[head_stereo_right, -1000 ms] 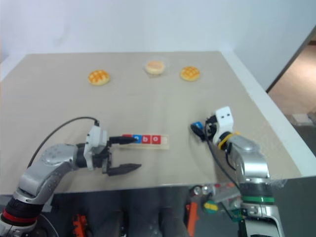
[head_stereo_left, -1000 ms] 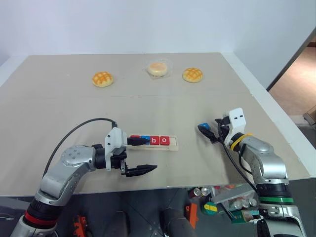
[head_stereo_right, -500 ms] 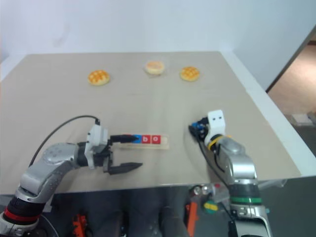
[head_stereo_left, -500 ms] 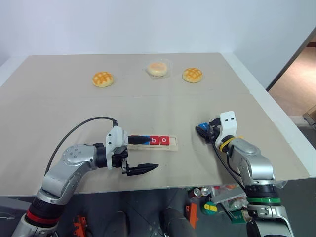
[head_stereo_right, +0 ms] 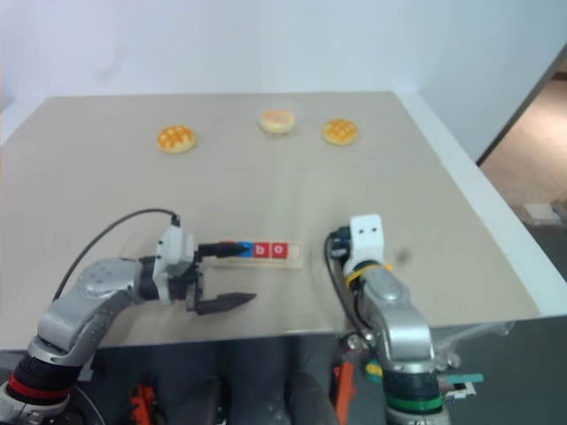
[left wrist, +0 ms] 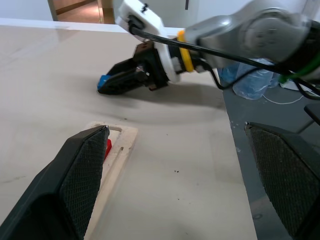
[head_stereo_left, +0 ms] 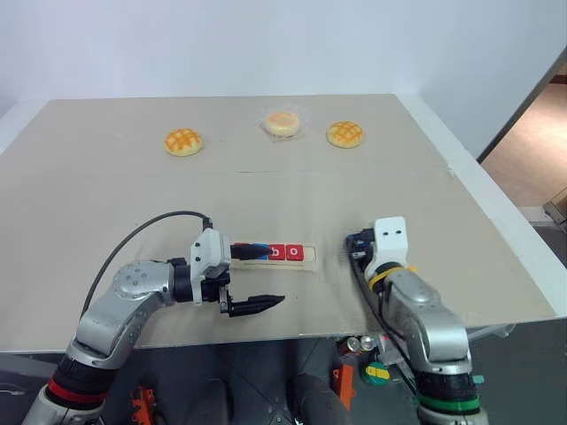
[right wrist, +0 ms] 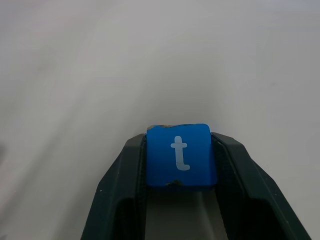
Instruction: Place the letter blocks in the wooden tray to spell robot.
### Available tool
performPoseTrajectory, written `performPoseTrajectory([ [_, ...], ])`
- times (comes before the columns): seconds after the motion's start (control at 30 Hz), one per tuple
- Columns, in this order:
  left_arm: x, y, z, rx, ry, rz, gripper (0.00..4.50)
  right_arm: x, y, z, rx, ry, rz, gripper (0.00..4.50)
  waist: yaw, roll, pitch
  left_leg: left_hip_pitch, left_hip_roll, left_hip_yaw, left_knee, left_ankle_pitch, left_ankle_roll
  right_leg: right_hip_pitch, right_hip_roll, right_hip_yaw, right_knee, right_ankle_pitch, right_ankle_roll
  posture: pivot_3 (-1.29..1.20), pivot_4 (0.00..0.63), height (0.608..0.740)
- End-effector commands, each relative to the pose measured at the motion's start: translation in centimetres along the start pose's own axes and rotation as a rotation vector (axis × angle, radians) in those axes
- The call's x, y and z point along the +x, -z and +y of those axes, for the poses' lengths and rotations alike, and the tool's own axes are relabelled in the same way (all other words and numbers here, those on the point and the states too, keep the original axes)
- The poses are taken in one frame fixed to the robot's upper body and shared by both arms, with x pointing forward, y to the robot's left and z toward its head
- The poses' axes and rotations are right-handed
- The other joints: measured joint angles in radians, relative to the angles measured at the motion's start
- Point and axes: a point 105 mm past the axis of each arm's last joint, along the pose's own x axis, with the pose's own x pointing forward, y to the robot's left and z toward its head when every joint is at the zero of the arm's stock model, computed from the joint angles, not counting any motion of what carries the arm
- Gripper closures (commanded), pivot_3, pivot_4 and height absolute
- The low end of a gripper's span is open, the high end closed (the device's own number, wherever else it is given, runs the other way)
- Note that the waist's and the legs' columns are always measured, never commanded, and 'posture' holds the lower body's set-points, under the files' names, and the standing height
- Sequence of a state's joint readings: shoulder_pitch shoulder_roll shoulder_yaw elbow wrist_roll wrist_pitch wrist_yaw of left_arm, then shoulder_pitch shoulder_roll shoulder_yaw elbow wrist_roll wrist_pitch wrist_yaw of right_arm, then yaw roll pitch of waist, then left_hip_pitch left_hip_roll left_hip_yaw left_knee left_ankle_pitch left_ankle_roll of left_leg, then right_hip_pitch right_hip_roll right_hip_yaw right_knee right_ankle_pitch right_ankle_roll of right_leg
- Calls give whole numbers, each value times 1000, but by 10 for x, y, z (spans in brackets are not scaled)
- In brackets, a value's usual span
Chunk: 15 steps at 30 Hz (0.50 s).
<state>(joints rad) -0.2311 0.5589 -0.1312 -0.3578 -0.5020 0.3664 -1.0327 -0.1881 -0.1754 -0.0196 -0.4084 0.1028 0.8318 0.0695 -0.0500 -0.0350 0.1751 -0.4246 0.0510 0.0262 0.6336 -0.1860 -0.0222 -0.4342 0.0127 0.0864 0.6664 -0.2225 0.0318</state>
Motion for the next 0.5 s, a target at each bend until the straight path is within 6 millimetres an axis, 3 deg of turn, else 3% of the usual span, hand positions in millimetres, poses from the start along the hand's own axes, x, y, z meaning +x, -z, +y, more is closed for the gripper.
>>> performPoseTrajectory([
  [0.03, -1, -2, -1, 24, 2, -8, 0, -17, -12, 16, 2, -29, -20, 3256, 1, 0, 0, 0, 0, 0, 0, 0, 0, 0, 0, 0, 0, -1, -3, 0, 150, 739],
  [0.23, -1, 0, -1, 23, 6, -4, 0, -30, -8, 25, 15, -30, 8, 3256, 1, 0, 0, 0, -1, 1, 1, 0, 0, 0, -1, 0, 0, -2, -3, 0, 150, 739],
  [0.5, -1, 2, -2, 25, 11, 7, 0, -33, -4, 23, 38, -24, 18, 3256, 1, 0, 0, 0, 0, 0, 0, 0, 0, 0, -1, -1, 0, -2, -4, 0, 150, 739],
])
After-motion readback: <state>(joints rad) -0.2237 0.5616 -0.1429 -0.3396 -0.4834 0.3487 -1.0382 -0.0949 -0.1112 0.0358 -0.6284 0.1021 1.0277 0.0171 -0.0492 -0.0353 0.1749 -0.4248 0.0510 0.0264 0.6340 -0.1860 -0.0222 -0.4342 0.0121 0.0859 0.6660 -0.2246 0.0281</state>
